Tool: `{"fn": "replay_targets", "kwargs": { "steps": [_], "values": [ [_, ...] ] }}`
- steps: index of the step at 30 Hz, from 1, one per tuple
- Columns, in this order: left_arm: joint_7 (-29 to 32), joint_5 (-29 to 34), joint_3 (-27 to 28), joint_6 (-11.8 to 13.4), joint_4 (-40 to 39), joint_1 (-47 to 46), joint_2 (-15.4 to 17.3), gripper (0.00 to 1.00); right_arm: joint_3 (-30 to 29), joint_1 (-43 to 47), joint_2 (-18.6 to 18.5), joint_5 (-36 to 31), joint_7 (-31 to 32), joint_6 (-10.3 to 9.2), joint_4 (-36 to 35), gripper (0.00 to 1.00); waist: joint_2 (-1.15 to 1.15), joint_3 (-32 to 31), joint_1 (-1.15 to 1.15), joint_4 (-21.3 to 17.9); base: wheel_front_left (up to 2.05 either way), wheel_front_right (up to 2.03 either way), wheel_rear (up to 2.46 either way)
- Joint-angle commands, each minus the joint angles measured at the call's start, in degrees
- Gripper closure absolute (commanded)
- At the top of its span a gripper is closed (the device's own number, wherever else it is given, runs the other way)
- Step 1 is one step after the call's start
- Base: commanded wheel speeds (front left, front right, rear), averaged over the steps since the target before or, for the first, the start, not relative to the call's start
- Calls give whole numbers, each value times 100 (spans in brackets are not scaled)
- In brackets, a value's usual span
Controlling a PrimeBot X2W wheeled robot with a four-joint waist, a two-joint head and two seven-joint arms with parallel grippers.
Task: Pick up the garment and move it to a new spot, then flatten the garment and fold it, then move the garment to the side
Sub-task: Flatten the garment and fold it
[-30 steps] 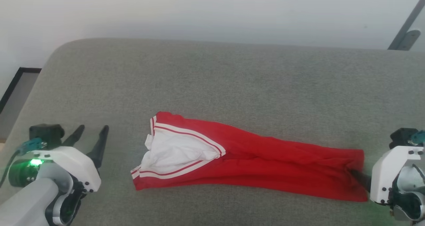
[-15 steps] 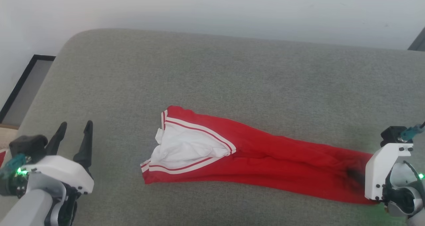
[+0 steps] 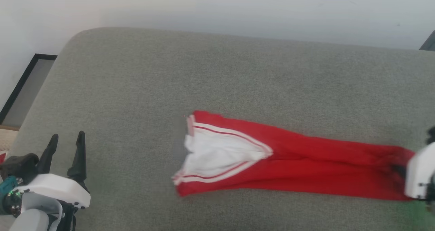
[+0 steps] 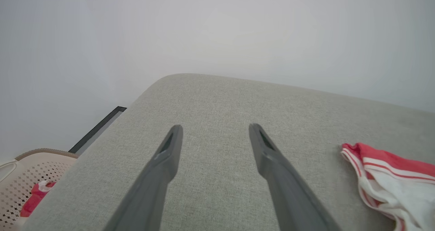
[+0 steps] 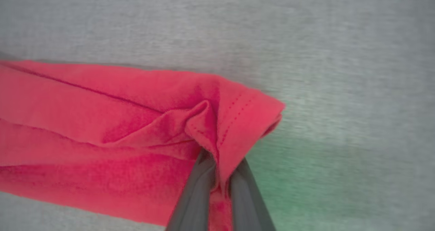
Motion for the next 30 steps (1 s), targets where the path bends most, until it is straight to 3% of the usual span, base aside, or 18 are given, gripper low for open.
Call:
{"fn": "replay_targets", "kwargs": {
  "steps": [1, 8, 16, 23, 30],
  "values": [
    [-22, 120, 126, -75, 29, 99, -76, 0, -145, -31, -160, -61, -93, -9, 96, 100, 0, 15, 0, -24, 0, 0, 0],
    [-22, 508, 540, -332, 156, 186, -357, 0, -689, -110, -702, -148, -273, -8, 631, 100, 0, 57, 0, -129, 0, 0, 0],
    [-22, 806, 817, -522, 271, 135, -545, 0, -824, -335, -975, -365, -347, -8, 946, 100, 0, 80, 0, -251, 0, 0, 0],
    [-23, 942, 1012, -663, 354, 113, -729, 0, -557, -427, -782, -290, -145, -5, 489, 100, 0, 5, 0, -329, 0, 0, 0],
    [-23, 1090, 1117, -739, 412, 178, -836, 0, -97, -177, -256, -35, 272, -5, -826, 100, 0, -133, 0, -341, 0, 0, 0]
  ]
}}
